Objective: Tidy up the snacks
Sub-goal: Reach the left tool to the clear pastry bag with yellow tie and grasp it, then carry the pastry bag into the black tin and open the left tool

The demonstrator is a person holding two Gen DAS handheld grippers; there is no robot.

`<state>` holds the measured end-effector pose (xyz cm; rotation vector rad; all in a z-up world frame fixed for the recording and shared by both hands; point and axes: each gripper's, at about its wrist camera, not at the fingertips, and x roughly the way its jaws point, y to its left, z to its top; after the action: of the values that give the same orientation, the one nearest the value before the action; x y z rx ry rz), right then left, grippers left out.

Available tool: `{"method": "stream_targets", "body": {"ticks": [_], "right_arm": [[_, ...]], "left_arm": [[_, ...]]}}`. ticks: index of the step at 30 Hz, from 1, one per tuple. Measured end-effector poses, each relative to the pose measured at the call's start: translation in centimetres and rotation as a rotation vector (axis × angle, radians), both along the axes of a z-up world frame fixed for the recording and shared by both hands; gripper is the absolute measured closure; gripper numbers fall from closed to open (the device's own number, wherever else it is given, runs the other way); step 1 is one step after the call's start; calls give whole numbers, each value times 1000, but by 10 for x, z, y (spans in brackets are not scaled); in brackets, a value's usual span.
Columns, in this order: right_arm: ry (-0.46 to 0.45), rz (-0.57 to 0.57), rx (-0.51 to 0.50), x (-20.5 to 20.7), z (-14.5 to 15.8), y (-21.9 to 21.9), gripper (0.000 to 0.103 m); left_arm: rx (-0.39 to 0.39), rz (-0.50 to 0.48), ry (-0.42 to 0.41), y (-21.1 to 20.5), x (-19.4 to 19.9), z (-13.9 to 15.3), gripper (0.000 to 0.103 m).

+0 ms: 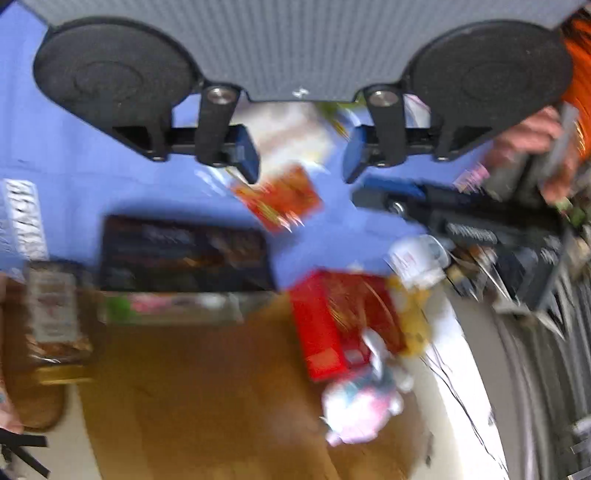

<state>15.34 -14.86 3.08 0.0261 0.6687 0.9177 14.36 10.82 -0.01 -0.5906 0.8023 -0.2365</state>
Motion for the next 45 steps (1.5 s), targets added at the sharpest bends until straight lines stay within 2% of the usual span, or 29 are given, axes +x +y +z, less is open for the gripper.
{"method": "stream_targets", "body": {"ticks": [6, 10, 12, 14, 16, 18, 19, 24, 32, 38, 43, 45], "right_arm": [[-24, 53, -158, -24, -21, 3, 44], [-95, 89, -292, -29, -37, 28, 44], [-147, 96, -304, -31, -42, 33, 44], [-138, 97, -282, -26, -42, 33, 45], [-127, 91, -254, -22, -43, 28, 51], [-122, 72, -228, -20, -43, 25, 66], [-113, 60, -210, -19, -44, 24, 68], [-58, -13, -134, -8, -39, 16, 70], [-207, -55, -49, -3, 3, 18, 70], [-277, -86, -27, 49, 29, 36, 70], [-270, -118, -56, 109, 27, 39, 70], [-263, -131, -85, 131, 19, 37, 66]], "left_arm": [[56, -104, 7, -34, 19, -6, 49], [102, -133, 22, -45, 17, -9, 60], [106, -131, 36, -43, 14, -12, 75], [91, -111, 44, -37, 12, -18, 74], [27, -97, 57, -28, 12, -22, 74], [-19, -90, 73, -26, 13, -24, 75], [-35, -103, 79, -27, 13, -24, 74], [-7, -98, 32, -42, 13, -11, 72], [-14, -74, -112, -35, 23, 42, 72], [-3, -45, -170, -23, 77, 76, 72], [17, -48, -152, -32, 141, 73, 72], [21, -57, -134, -36, 168, 64, 72]]}}
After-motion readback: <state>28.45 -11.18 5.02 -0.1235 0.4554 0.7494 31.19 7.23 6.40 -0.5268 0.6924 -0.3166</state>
